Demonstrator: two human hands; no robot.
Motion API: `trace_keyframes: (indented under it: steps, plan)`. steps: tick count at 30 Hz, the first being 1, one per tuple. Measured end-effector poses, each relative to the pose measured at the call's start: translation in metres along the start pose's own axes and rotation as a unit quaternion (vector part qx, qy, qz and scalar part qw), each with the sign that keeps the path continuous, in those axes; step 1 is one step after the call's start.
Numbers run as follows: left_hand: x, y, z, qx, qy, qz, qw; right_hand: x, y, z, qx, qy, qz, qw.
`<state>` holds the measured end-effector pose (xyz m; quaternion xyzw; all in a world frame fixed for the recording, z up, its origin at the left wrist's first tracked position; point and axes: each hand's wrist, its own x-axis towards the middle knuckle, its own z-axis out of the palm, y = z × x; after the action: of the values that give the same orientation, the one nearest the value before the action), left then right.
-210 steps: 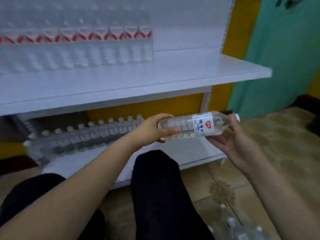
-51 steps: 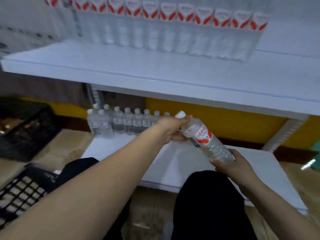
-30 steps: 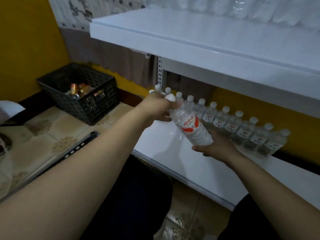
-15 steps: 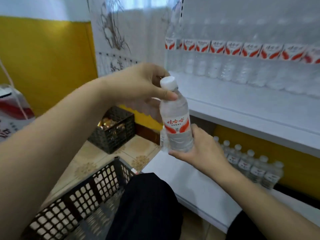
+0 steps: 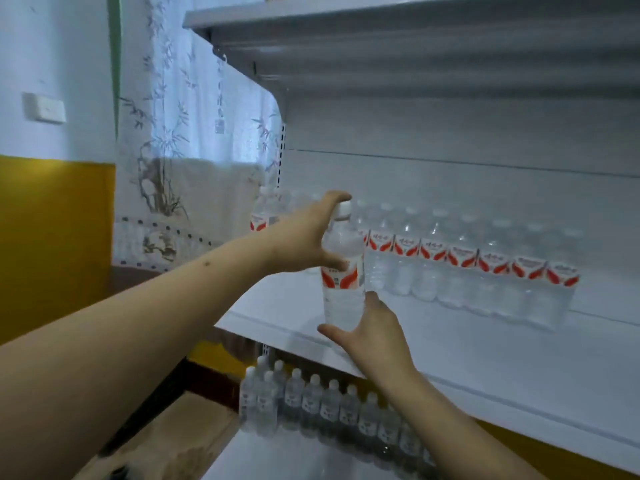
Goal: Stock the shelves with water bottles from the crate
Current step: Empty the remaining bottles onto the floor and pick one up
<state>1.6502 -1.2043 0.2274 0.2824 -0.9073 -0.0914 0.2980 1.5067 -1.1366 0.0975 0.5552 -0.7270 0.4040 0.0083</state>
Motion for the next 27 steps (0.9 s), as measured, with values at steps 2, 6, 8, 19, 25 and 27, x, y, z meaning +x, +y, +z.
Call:
trace_keyframes:
  steps: [2,6,8,19,25,27]
  plan:
    - [0.018,-0.008,0.009,0.002,-0.018,0.003,1.000,0.017,0.011,0.014,0.031,-0.033,0.015,0.999]
    - [0.055,-0.035,0.015,0.025,-0.038,-0.006,0.999,0.057,0.020,0.046,0.090,-0.097,0.042,0.990]
    - [0.068,-0.063,0.017,-0.029,-0.048,-0.034,0.998,0.080,0.023,0.060,0.080,-0.101,0.036,0.991]
    - [0.125,-0.301,0.132,-0.192,0.216,-0.300,0.909,0.211,-0.006,0.161,0.079,-0.094,0.057,0.991]
    - [0.113,-0.273,0.119,-0.245,0.225,-0.313,0.890,0.258,-0.025,0.198,0.053,-0.091,0.079,0.991]
    - [0.110,-0.273,0.118,-0.254,0.227,-0.306,0.889,0.266,-0.027,0.204,0.037,-0.084,0.081,0.993]
